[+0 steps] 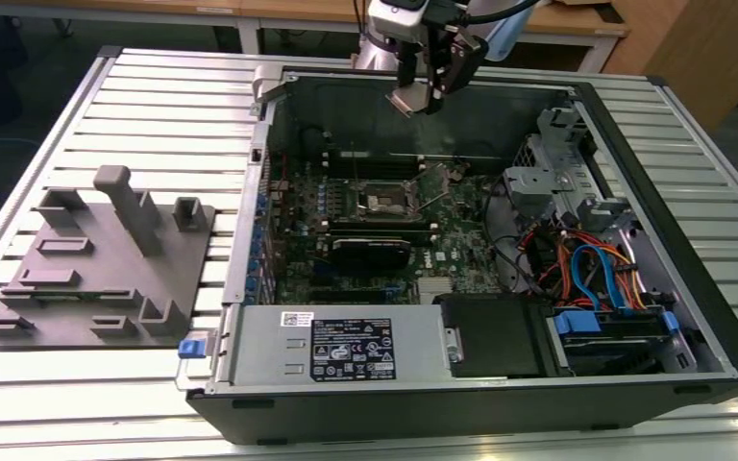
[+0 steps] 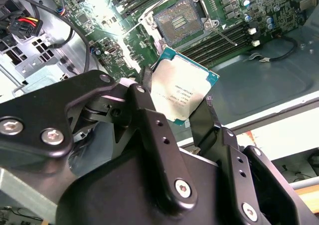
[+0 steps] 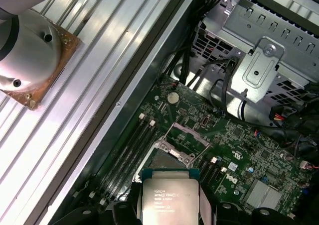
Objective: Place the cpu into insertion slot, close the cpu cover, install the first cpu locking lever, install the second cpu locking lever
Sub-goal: 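Place the cpu into insertion slot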
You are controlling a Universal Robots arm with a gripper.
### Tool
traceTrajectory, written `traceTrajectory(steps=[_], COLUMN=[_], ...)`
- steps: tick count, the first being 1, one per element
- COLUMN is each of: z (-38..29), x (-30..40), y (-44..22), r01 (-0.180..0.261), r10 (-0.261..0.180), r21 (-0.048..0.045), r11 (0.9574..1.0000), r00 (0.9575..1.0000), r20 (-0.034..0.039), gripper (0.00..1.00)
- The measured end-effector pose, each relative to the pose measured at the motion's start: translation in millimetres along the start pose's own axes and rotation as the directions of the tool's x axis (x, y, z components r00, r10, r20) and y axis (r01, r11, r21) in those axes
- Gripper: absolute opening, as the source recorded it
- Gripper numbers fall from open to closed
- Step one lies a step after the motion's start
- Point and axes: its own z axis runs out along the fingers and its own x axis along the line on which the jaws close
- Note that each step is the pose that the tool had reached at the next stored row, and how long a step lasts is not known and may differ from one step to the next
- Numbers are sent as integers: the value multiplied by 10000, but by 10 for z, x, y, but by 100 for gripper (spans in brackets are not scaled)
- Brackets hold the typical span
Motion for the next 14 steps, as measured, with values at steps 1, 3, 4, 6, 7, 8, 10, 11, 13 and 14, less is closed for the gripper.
traceTrajectory(steps=[1,3,4,6,7,8,10,11,13,14], z=[0,0,0,0,0,0,1,1,0,1], x=[0,0,0,0,0,0,0,0,0,0], y=[0,0,0,0,0,0,0,0,0,0], r01=[-2,-12,-23,-66,-104,-148,-257,-321,-392,-394], r10=[2,12,23,66,104,148,257,321,392,394], r21=[0,0,0,-1,-2,-3,-4,-4,-4,-5], r11=[10000,10000,10000,10000,9999,9999,9997,9995,9992,9992], r00=[10000,10000,10000,10000,9999,9999,9997,9995,9992,9992], r20=[0,1,2,6,9,13,25,33,39,40], gripper=[54,54,54,54,54,54,54,54,54,54])
